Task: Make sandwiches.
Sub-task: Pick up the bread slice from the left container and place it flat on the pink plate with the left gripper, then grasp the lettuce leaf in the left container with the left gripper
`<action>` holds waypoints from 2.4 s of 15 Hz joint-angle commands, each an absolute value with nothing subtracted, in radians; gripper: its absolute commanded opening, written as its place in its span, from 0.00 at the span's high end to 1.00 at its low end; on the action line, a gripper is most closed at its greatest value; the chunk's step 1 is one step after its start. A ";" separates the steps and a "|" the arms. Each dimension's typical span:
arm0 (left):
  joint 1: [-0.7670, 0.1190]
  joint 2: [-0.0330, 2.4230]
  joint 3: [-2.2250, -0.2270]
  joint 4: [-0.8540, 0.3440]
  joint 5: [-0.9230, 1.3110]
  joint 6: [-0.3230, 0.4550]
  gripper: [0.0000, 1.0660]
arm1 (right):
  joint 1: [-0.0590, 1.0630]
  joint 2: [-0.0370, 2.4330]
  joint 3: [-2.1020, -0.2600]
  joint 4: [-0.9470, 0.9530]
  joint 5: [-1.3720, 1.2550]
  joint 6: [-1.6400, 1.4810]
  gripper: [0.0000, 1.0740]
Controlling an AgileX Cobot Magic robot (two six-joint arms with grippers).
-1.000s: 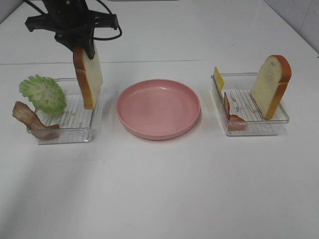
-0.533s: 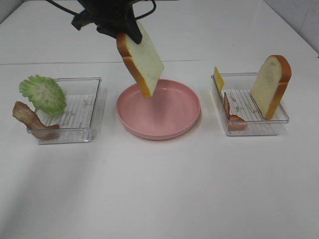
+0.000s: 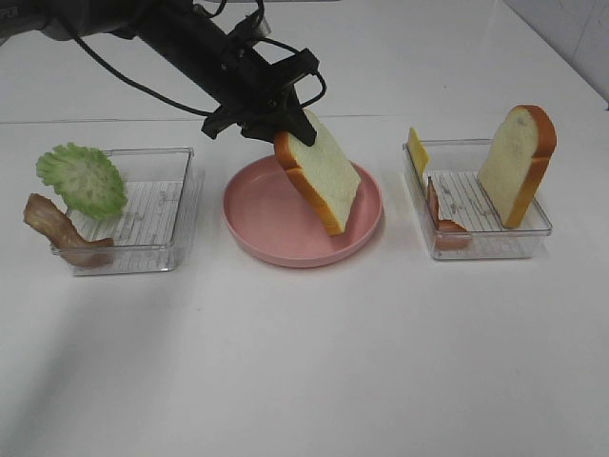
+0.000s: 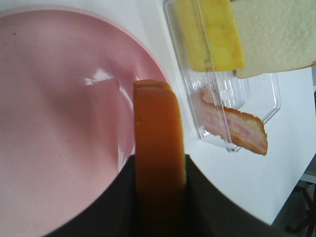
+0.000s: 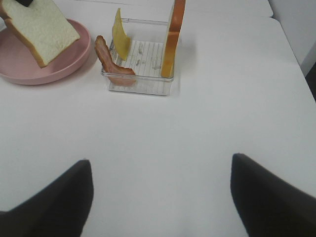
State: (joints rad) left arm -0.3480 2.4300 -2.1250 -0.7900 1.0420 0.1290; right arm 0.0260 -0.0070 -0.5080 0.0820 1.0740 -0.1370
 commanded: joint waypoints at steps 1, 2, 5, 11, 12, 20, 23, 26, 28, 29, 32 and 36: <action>-0.349 2.462 -2.128 -0.868 0.994 0.161 1.00 | 0.022 -0.021 -0.506 0.083 1.064 -0.142 0.32; -0.349 2.475 -2.128 -0.872 0.994 0.156 1.00 | 0.022 -0.021 -0.506 0.083 1.064 -0.142 0.32; -0.350 2.503 -2.128 -0.872 0.990 0.153 1.00 | 0.022 -0.021 -0.506 0.083 1.064 -0.142 0.32; -0.350 2.506 -2.128 -0.872 0.989 0.150 0.63 | 0.022 -0.021 -0.506 0.083 1.064 -0.142 0.32; -0.350 2.506 -2.128 -0.871 0.990 0.150 0.47 | 0.022 -0.021 -0.506 0.083 1.064 -0.142 0.32; -0.367 2.420 -2.140 -0.502 1.009 0.097 0.23 | 0.022 -0.021 -0.506 0.084 1.064 -0.142 0.32; -0.368 2.379 -2.140 -0.442 1.009 0.065 0.23 | 0.022 -0.021 -0.506 0.084 1.064 -0.142 0.32; -0.368 2.308 -2.141 -0.330 1.061 -0.024 0.23 | 0.022 -0.021 -0.506 0.084 1.064 -0.142 0.32; -0.357 2.259 -2.142 -0.218 1.127 -0.156 0.23 | 0.022 -0.021 -0.506 0.084 1.064 -0.142 0.32; -0.344 2.237 -2.142 -0.174 1.177 -0.188 0.24 | 0.022 -0.021 -0.506 0.084 1.064 -0.142 0.32; -0.261 2.185 -2.143 -0.151 1.283 -0.184 0.29 | 0.022 -0.021 -0.506 0.084 1.064 -0.142 0.32; -0.175 2.182 -2.143 -0.150 1.283 -0.178 0.29 | 0.022 -0.021 -0.506 0.084 1.064 -0.142 0.32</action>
